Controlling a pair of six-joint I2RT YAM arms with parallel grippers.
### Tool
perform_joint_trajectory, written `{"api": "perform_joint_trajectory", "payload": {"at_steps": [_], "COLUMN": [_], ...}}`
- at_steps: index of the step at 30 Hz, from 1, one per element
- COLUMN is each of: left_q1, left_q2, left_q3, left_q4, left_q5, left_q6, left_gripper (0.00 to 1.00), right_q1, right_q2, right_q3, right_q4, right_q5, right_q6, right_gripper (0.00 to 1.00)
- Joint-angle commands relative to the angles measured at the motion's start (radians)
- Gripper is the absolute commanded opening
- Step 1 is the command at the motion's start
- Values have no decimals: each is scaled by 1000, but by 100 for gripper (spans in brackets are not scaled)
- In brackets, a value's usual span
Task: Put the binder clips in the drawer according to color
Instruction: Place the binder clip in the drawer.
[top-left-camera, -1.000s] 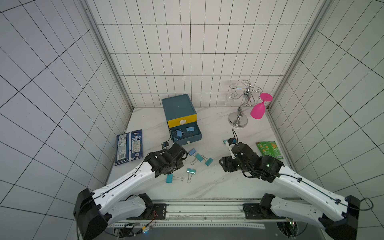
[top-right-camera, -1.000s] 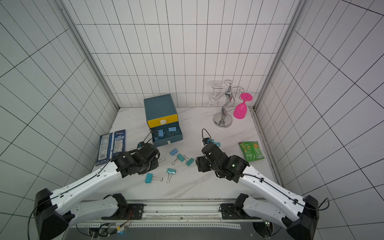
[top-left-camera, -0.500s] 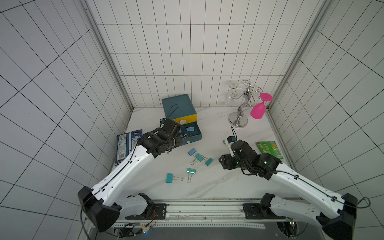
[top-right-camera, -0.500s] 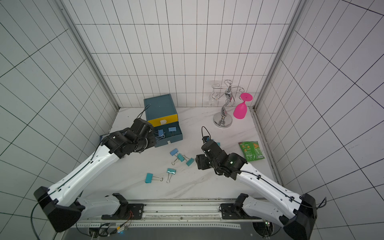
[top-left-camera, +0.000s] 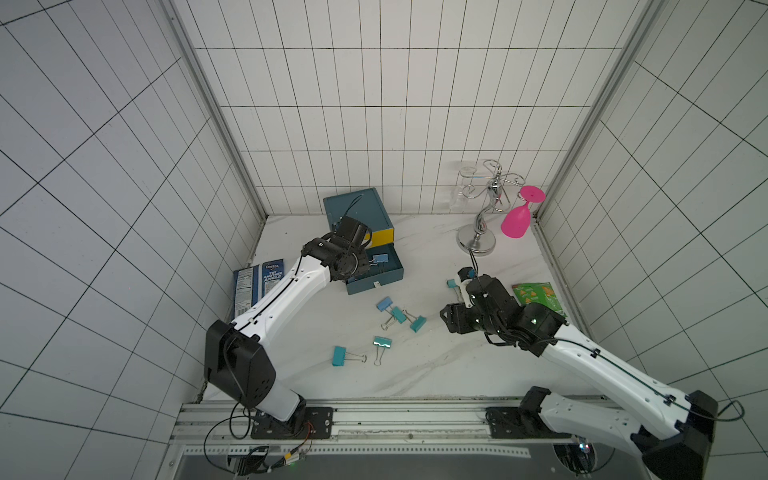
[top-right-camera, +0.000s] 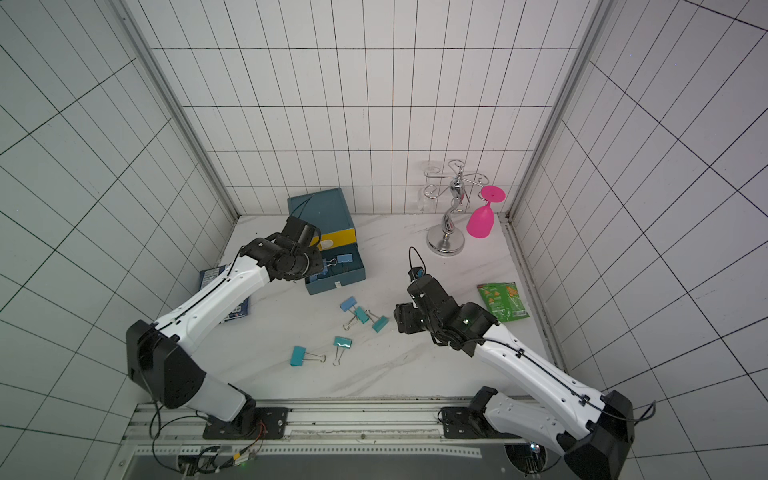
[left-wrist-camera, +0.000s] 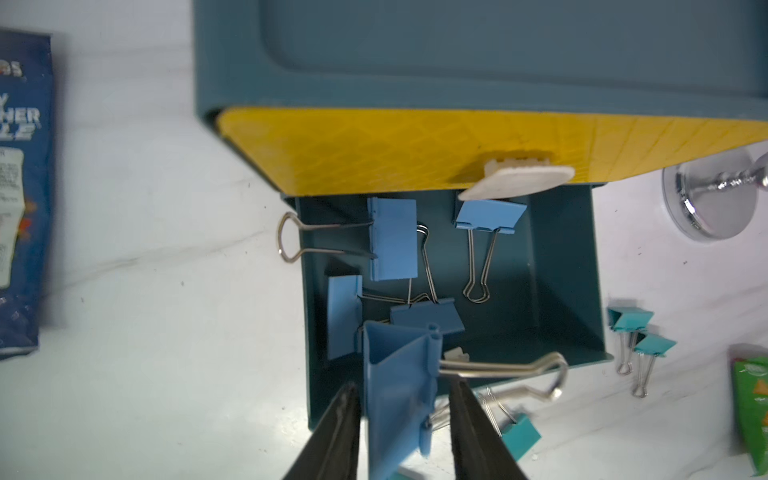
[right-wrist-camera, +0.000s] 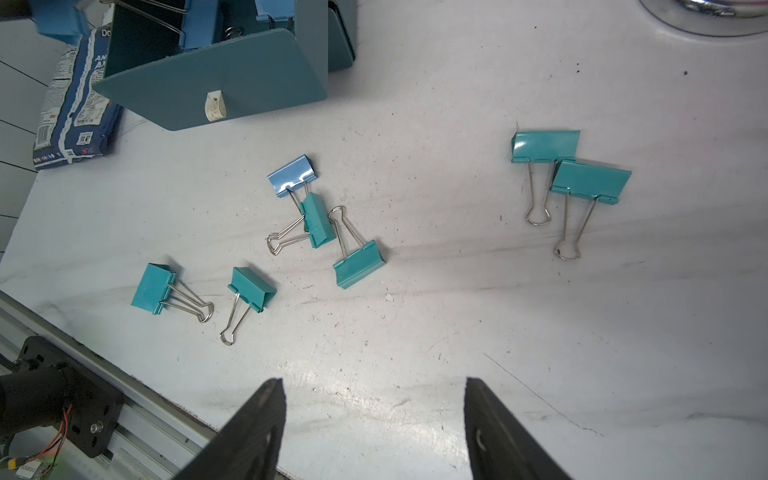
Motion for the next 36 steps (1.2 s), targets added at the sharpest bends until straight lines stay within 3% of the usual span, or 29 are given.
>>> {"api": "perform_joint_trajectory", "payload": {"at_steps": [1,9,15,21,29,36], "left_q1": [21,34,110,176,190,188], "left_q2": [35,6,-76,-134,-232,-448], "left_q3": [76,59,-50,-116,-212,-391], "left_q4": [9,-9,7,10,-7,-28], "left_q5": [23,-5,15,36,87,204], "left_q6": [11,17,20,26,-4,-76], "left_gripper": [56,56,49,48,45,44], "right_q1": [-18,-33,-36,-38,-45,-52], "right_q2": [-5,-4,16,51,213,373], "right_q3": [28,33,39,43,57,83], "right_q4": [-7,-8,-3,24,105,229], "right_q5": [-9,-10,-22,-43,-133,-246], "right_q6": [-17,-13,-12,4,59,99], "right_gripper": [70,70,71,70,69,63]}}
